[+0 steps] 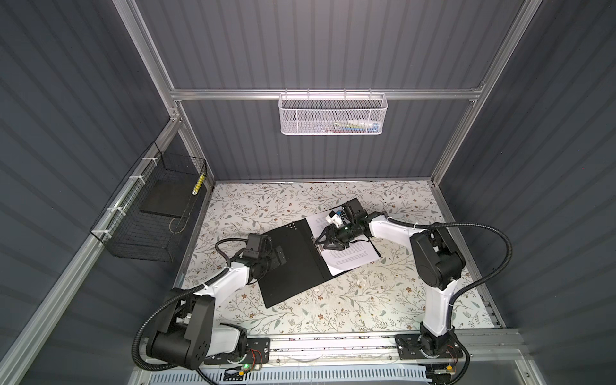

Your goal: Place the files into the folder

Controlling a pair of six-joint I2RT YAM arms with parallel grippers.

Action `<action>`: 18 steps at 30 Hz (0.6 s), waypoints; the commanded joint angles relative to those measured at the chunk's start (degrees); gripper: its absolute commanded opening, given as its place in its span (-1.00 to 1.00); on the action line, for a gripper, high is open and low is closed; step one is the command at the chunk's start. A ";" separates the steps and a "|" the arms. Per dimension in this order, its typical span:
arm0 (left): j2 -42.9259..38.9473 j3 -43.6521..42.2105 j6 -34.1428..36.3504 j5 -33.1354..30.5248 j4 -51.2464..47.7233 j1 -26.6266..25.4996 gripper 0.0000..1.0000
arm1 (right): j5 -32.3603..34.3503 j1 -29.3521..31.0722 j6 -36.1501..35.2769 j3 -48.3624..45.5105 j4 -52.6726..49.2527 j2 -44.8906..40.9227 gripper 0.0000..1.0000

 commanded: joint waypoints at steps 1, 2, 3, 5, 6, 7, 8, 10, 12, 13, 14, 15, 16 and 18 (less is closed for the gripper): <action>0.80 -1.89 -0.52 1.34 -1.08 0.27 0.99 | -2.49 0.08 3.57 1.46 4.59 1.39 0.06; 0.71 -2.28 -0.95 1.41 -0.81 0.27 0.99 | -2.24 0.05 3.54 1.77 4.59 1.69 0.05; 0.72 -2.64 -1.22 1.44 -0.42 0.28 1.00 | -2.17 -0.04 3.64 2.16 4.61 2.12 0.05; 0.75 -3.08 -1.66 1.37 -0.41 0.25 0.99 | -2.58 -0.03 4.13 3.00 4.67 3.33 0.04; 0.79 -3.32 -1.87 1.35 -0.49 0.27 1.00 | -2.82 -0.01 4.32 3.29 4.68 3.99 0.04; 0.79 -3.51 -2.07 1.35 -0.52 0.28 0.99 | -2.67 0.00 4.37 3.42 4.73 4.43 0.04; 0.70 -3.72 -2.31 1.35 -0.52 0.27 1.00 | -2.22 -0.07 4.22 3.43 4.69 4.70 0.04; 0.46 -4.37 -2.64 1.26 -0.45 0.27 0.99 | -1.26 -0.03 3.93 3.60 4.64 5.13 0.04; 0.31 -4.87 -2.77 1.09 -0.42 0.27 0.99 | -1.42 -0.08 4.19 4.27 4.99 5.99 0.04; 0.32 -5.02 -2.89 1.01 -0.51 0.27 0.99 | -1.46 -0.10 4.27 4.62 5.02 6.34 0.04; 0.35 -5.11 -2.93 0.92 -0.46 0.27 0.99 | -1.42 -0.03 4.43 4.84 5.32 6.63 0.04; 0.43 -5.24 -3.02 0.93 -0.48 0.27 0.99 | -1.35 -0.05 4.45 5.15 5.49 6.98 0.03; 0.52 -5.21 -3.03 0.87 -0.59 0.28 0.99 | -1.33 -0.03 4.41 5.55 5.40 7.27 0.02; 0.86 -5.20 -3.12 0.60 -0.79 0.27 0.99 | -1.03 -0.03 3.98 6.53 4.76 7.97 -0.04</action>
